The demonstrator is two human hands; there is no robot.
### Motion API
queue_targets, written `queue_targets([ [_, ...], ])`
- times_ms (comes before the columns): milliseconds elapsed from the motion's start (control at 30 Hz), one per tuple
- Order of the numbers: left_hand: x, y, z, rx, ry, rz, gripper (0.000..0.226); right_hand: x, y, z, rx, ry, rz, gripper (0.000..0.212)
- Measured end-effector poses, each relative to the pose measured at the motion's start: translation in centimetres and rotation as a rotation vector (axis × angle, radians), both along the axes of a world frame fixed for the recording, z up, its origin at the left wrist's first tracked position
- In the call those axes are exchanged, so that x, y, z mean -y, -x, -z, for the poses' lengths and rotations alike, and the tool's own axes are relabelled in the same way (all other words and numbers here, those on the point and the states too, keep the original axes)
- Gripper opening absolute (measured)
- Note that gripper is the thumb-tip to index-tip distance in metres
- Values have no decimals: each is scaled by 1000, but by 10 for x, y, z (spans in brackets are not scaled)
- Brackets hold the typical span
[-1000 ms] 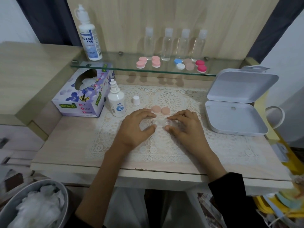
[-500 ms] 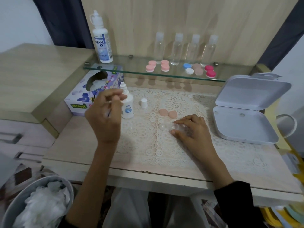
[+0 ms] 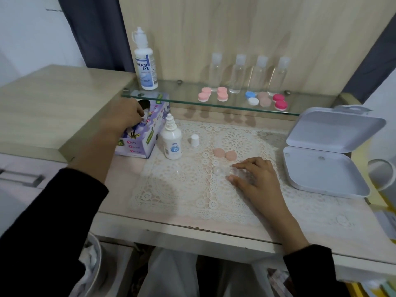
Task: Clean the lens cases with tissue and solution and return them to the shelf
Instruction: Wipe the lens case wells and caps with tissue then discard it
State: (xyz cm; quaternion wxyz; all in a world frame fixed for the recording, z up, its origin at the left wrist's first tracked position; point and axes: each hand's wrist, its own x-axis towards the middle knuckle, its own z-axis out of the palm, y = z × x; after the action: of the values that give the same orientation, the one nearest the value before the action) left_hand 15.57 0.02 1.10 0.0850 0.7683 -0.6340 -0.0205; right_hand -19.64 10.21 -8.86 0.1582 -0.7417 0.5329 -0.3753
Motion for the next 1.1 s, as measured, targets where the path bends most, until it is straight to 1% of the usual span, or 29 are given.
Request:
queue_targets([
  [100, 8, -3, 5, 32, -36, -12, 20, 0, 0, 1, -5, 2, -2, 32],
  [267, 13, 0, 10, 55, -44, -21, 20, 0, 0, 1, -22, 7, 6, 38],
  [500, 13, 4, 12, 127, 19, -42, 17, 0, 0, 1, -23, 16, 10, 39],
  [600, 11, 5, 11, 89, 47, -30, 16, 0, 0, 1, -18, 17, 5, 36],
  [633, 9, 5, 12, 75, 89, -18, 16, 0, 0, 2, -13, 18, 3, 35],
  [767, -3, 9, 17, -81, 451, 15, 19, 0, 0, 1, -5, 7, -1, 32],
  [867, -16, 15, 15, -222, 642, -53, 24, 1, 0, 1, -6, 6, 1, 31],
  [1000, -23, 20, 5, -347, 766, -220, 29, 1, 0, 0, -2, -7, 6, 36],
  [1067, -25, 20, -1, -486, 809, -249, 26, 1, 0, 0, 0, -4, 5, 36],
  [1100, -25, 20, -2, -573, 825, -235, 20, 1, 0, 0, -4, -2, 6, 36],
])
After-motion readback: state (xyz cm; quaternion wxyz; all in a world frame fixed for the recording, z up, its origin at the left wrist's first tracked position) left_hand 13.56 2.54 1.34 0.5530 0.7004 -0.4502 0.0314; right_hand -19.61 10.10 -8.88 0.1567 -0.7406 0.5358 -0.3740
